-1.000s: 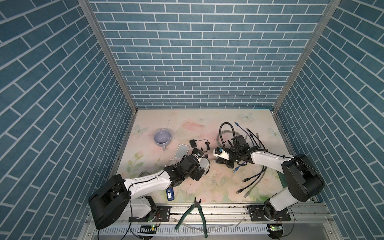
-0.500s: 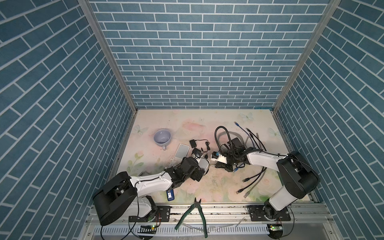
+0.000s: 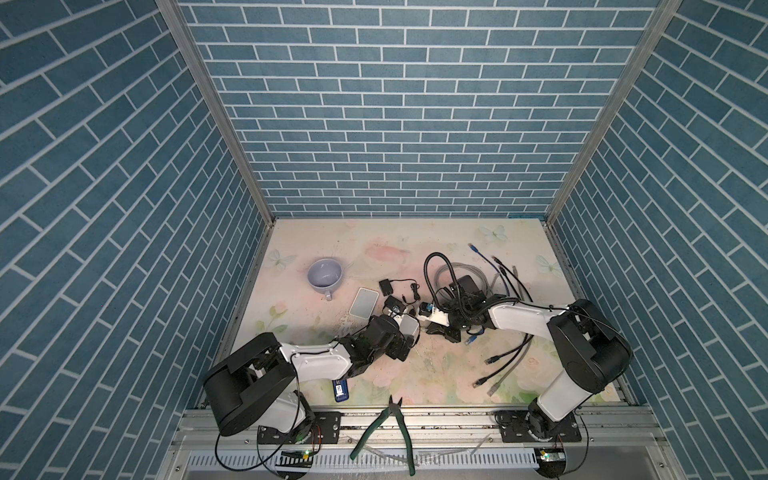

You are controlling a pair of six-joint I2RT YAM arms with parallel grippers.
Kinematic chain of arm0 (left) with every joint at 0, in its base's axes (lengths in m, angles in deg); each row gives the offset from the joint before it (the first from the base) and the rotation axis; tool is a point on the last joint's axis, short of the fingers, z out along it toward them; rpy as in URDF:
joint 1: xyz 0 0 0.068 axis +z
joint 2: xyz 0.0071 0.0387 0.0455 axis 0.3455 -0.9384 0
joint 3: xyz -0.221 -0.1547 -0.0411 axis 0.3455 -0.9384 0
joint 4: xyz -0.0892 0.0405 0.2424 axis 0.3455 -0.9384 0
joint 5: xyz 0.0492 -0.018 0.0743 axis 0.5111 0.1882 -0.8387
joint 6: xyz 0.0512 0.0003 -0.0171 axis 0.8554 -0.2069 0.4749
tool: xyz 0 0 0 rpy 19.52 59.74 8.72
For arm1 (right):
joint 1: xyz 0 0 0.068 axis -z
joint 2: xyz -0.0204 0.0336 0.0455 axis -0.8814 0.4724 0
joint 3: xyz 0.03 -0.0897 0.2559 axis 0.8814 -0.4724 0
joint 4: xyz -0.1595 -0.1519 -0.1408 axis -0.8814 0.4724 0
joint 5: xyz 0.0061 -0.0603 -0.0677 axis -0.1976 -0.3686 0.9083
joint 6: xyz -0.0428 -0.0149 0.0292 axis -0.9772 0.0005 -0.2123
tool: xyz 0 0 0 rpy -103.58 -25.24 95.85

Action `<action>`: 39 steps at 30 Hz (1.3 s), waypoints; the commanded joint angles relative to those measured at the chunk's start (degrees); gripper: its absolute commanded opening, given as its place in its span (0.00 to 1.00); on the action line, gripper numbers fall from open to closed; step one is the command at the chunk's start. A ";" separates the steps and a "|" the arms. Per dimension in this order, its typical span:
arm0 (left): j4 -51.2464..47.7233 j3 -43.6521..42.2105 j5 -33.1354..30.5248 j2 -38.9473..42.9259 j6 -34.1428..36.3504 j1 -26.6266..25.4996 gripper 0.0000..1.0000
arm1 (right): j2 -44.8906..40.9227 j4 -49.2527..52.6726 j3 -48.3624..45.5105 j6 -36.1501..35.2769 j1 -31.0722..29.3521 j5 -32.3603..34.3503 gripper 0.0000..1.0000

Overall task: Insert the plug into the switch port
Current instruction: 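Hold the white switch with the left while the right brings the plug to it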

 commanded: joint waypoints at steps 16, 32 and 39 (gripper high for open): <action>4.88 -4.25 -3.10 3.81 -3.42 0.49 1.00 | 1.99 -7.29 -0.56 6.79 -2.59 3.86 0.00; 7.06 -7.12 1.11 7.89 -1.67 6.74 1.00 | 2.23 -7.88 -1.61 6.97 -4.09 3.88 0.00; 11.38 -7.75 4.85 3.00 -2.70 6.75 0.99 | 2.92 -7.97 -0.86 7.59 -4.54 4.38 0.00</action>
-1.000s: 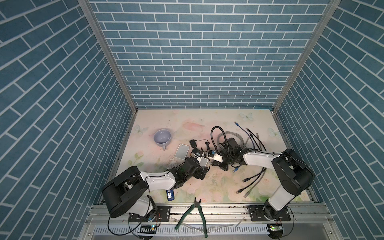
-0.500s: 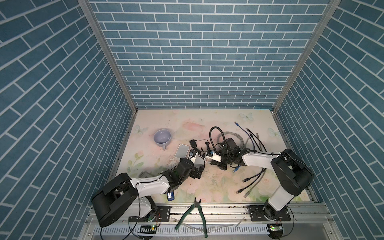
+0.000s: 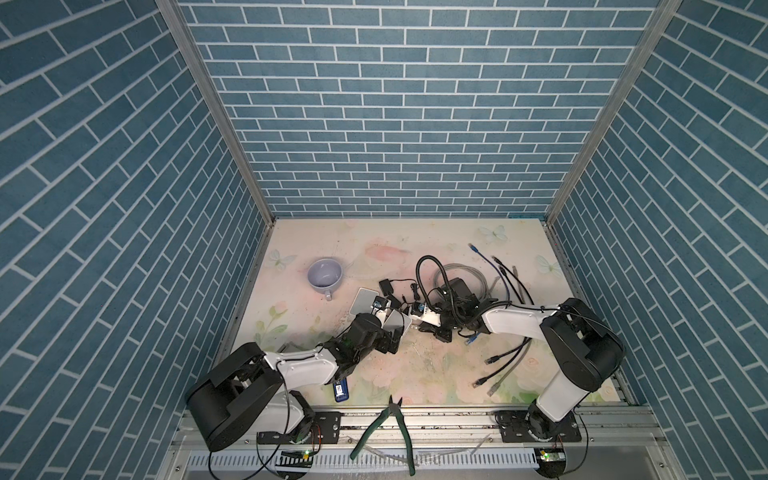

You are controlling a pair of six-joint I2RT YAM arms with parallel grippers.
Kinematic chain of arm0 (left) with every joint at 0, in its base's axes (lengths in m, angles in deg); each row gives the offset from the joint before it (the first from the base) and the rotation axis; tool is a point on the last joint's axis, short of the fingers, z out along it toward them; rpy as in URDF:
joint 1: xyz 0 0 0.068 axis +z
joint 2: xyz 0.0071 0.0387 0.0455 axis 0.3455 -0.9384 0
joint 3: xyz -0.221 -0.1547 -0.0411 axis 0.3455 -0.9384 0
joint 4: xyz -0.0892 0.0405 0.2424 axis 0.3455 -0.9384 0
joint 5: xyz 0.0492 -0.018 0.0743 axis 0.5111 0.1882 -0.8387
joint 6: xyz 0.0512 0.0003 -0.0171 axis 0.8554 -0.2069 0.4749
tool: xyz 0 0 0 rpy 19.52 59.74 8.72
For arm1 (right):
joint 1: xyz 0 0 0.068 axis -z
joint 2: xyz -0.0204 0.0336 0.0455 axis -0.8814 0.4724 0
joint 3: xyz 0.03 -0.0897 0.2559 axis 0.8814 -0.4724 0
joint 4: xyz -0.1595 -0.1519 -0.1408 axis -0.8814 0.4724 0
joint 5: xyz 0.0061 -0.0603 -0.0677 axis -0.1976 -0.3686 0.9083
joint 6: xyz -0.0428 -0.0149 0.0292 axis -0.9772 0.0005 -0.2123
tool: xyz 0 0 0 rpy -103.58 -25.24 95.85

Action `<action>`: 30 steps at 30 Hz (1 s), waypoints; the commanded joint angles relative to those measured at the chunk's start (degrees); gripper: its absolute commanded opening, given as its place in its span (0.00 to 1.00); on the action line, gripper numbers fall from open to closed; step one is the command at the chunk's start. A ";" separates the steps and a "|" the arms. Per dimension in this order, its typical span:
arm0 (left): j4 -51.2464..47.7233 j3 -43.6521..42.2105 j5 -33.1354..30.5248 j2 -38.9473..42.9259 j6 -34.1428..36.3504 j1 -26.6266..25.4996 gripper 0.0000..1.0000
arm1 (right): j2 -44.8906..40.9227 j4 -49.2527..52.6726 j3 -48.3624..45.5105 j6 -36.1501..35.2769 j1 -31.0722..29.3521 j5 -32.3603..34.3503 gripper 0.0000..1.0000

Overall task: Insert the plug into the switch port
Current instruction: 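Hold the white switch with the left while the right brings the plug to it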

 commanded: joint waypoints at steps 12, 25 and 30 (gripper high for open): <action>8.49 -0.76 3.45 -6.88 -2.98 0.27 0.97 | 2.14 -4.74 -0.77 4.92 -1.28 2.51 0.00; 5.22 0.35 2.51 -4.46 -1.90 0.27 0.96 | 0.98 -5.17 -1.69 5.00 -1.46 2.50 0.00; -6.98 3.27 -2.02 1.24 3.60 0.27 1.00 | 0.83 -4.88 -2.35 4.41 -1.46 3.51 0.00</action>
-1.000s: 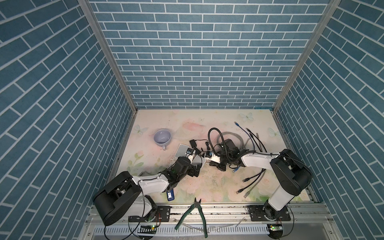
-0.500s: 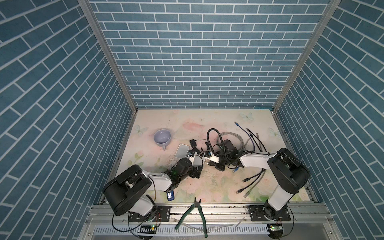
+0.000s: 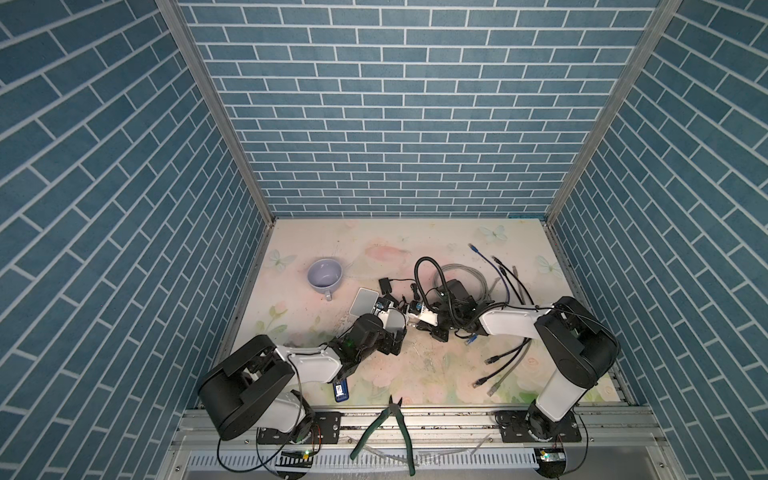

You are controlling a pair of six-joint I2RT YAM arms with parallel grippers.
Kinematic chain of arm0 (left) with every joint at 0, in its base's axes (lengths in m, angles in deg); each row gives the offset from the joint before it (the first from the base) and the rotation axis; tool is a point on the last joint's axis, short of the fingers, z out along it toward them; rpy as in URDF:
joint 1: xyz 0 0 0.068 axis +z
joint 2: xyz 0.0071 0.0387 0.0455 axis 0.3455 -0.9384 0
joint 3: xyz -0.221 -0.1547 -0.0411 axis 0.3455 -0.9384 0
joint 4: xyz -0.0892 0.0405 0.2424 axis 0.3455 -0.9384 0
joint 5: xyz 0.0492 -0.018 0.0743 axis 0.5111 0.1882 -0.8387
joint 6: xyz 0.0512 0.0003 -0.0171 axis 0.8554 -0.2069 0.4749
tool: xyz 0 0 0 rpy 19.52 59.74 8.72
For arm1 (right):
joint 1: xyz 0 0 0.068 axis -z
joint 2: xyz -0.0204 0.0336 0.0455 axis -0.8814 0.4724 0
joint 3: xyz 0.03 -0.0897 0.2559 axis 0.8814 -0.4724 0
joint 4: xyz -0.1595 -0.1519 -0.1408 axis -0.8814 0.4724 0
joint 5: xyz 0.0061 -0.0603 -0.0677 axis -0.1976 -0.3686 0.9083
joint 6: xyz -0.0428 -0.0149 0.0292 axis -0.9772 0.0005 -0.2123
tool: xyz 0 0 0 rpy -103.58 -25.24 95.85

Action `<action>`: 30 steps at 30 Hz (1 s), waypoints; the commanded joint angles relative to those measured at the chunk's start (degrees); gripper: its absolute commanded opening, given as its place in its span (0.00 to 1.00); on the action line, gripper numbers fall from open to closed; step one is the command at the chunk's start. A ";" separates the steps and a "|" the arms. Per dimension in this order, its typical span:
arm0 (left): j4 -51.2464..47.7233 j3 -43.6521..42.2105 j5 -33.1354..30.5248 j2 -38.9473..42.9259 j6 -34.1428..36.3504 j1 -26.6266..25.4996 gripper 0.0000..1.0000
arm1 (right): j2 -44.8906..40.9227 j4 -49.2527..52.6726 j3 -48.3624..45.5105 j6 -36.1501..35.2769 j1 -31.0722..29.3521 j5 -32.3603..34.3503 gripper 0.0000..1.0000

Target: Insert the plug into the switch port

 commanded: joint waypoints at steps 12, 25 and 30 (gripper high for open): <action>-23.96 6.75 0.16 2.73 9.11 0.27 0.99 | -1.32 -0.06 -1.23 0.87 -0.37 -0.61 0.00; -18.43 7.40 1.96 -5.35 7.03 0.18 0.95 | -2.06 -0.68 -0.95 1.57 -0.41 -1.81 0.00; -15.91 6.88 3.08 -5.82 5.77 0.10 0.84 | -2.70 -1.64 -1.52 2.62 -0.41 -1.92 0.00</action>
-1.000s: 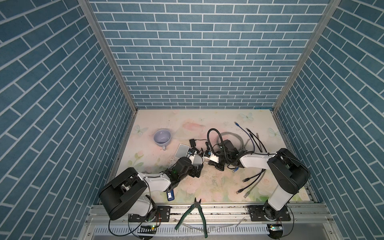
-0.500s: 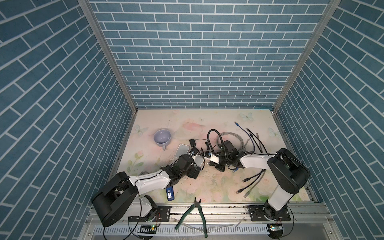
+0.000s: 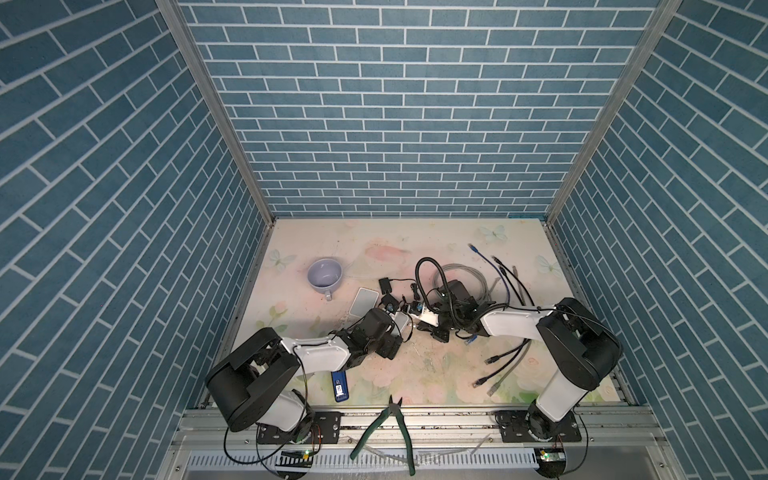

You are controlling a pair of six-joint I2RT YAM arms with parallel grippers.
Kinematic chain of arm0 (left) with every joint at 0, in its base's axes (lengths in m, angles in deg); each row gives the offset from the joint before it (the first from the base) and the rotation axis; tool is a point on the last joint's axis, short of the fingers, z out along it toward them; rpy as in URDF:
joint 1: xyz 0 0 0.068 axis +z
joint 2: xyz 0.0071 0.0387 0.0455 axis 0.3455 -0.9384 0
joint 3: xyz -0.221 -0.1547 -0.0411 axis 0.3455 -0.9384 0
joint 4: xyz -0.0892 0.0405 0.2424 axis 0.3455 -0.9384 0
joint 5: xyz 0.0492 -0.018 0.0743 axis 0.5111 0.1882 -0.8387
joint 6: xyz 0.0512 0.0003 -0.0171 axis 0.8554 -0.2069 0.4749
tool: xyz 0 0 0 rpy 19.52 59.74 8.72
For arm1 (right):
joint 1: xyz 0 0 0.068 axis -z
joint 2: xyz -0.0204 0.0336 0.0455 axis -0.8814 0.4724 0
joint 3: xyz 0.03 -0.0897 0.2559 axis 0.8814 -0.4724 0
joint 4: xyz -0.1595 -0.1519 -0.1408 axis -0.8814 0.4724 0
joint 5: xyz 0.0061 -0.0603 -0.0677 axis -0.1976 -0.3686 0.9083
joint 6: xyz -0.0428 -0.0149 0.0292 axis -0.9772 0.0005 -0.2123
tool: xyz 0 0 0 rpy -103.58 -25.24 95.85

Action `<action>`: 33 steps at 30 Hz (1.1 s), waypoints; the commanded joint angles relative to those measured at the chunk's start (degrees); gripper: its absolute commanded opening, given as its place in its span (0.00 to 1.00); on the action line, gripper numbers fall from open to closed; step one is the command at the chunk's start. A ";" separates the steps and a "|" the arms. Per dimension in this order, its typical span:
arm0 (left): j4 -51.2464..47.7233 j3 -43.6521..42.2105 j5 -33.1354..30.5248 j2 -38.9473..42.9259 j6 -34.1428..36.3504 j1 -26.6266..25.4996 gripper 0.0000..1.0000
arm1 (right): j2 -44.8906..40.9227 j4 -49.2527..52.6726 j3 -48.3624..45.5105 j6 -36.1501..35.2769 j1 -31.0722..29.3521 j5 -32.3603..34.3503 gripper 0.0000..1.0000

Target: Insert the plug into the switch port

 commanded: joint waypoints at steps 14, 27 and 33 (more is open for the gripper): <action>6.55 -2.73 1.98 -0.57 -5.64 0.01 0.67 | 0.02 -5.31 -2.34 5.60 -0.41 -2.12 0.00; 6.35 -0.89 1.12 -2.05 -6.54 -2.26 0.65 | 1.01 -7.45 -1.04 8.57 -0.58 -1.97 0.00; 6.19 -0.07 0.05 -2.33 -6.63 -3.66 0.64 | 2.05 -10.41 -0.72 11.83 -0.66 2.98 0.00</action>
